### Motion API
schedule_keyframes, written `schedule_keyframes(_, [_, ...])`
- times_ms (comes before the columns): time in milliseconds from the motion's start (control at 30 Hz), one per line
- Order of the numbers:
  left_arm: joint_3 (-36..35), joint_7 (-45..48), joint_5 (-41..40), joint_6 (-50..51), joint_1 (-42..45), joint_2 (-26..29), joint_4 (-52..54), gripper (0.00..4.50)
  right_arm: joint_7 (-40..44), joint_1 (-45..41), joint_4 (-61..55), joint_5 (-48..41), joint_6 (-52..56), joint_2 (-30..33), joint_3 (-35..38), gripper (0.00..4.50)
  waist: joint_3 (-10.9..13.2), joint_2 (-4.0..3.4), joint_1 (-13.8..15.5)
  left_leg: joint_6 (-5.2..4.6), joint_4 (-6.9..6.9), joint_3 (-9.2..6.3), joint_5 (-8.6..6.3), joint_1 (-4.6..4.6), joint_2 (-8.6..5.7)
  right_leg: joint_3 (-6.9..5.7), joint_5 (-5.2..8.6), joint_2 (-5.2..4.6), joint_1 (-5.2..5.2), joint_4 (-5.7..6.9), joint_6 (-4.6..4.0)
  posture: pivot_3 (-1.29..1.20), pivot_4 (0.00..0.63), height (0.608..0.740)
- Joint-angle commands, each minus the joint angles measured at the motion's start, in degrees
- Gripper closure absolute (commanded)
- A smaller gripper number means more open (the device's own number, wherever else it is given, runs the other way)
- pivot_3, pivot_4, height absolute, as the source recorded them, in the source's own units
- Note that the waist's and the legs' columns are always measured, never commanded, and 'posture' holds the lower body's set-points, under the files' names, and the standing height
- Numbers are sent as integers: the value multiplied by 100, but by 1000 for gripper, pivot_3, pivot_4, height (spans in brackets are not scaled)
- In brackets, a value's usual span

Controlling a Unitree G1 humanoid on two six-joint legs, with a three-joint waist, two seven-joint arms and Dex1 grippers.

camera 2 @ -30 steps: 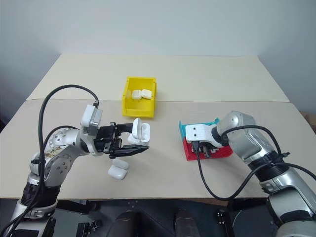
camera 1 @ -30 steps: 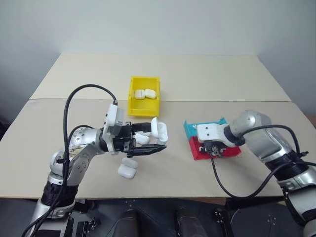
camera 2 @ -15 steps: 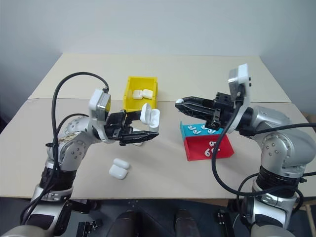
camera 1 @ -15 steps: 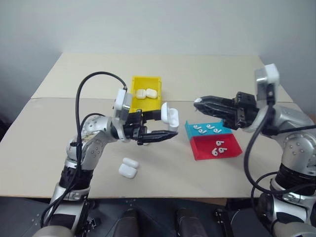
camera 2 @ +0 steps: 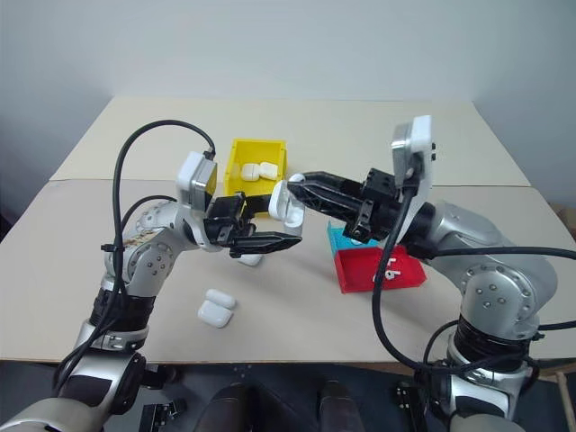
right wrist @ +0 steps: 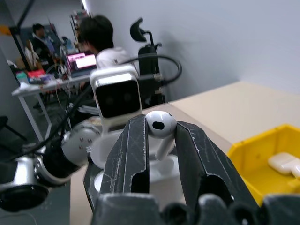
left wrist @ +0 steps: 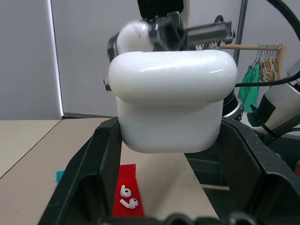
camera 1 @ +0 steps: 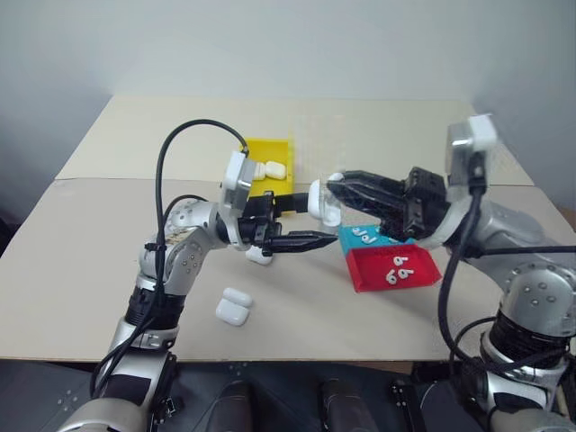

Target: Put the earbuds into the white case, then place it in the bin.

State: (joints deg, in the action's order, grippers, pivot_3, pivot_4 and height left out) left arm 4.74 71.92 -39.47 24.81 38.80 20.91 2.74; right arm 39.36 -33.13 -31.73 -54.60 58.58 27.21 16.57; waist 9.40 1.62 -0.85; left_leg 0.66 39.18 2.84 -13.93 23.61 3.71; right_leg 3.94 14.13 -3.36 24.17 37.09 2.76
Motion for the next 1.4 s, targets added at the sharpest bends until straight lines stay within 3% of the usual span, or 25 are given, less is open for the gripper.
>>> schedule_keyframes(33, [-49,34,-13,-66,126,-2,127,1752,-27,62,-180,124,-404,195,-157,3828,0,0,-2,0,0,0,0,2,0,0,0,0,1,0,0,0,150,740])
schedule_keyframes(300, [-66,4,31,-93,38,3,198,1752,225,177,-122,237,-828,610,-518,3828,0,0,0,0,0,-1,0,2,0,0,0,0,1,-1,0,0,150,740])
schedule_keyframes(533, [-74,-56,77,-143,-20,-20,254,1752,411,166,-31,254,-1038,832,-653,1572,0,1,2,0,0,-1,0,2,0,-1,0,0,0,-3,0,0,150,740])
schedule_keyframes(733, [-71,-91,99,-182,-49,-26,265,1752,402,11,152,312,-1178,948,-663,1572,0,1,2,0,0,-2,0,3,0,0,0,1,1,-3,0,0,150,740])
schedule_keyframes(833, [-72,-98,123,-226,-53,3,236,1752,621,-182,453,405,-1271,1308,-451,1572,0,1,4,0,0,-1,0,4,-1,0,0,-1,1,-3,0,0,150,740])
schedule_keyframes(933, [-98,-87,108,-239,-49,36,216,1752,1272,-396,944,757,-1440,2054,-485,1572,2,-1,27,0,0,-1,0,6,-2,-2,0,-1,1,-6,0,0,150,740])
schedule_keyframes(1067, [-113,-107,122,-282,-108,39,246,1752,2481,-518,1572,1967,-2110,3189,-1505,1572,2,-1,15,-6,-2,1,-4,6,0,-3,1,-1,1,-15,1,0,150,740])
schedule_keyframes(1133, [-115,-126,125,-296,-121,26,255,1752,2848,-542,1811,2534,-2498,3466,-1986,1572,2,-1,4,-8,-4,2,-5,6,1,-3,1,0,0,-22,1,0,150,740])
schedule_keyframes(1267, [-120,-191,130,-342,-180,-5,305,1752,3069,-761,2459,4111,-3347,3494,-3181,1572,2,-1,-29,-8,-4,7,-5,4,1,3,1,0,5,-19,1,0,150,740])
schedule_keyframes(1400, [-122,-258,127,-360,-246,2,379,1752,3194,-1183,3297,4812,-3887,3072,-3632,1572,2,-2,-34,-8,-3,10,-5,6,1,5,1,0,10,-14,1,0,150,740])
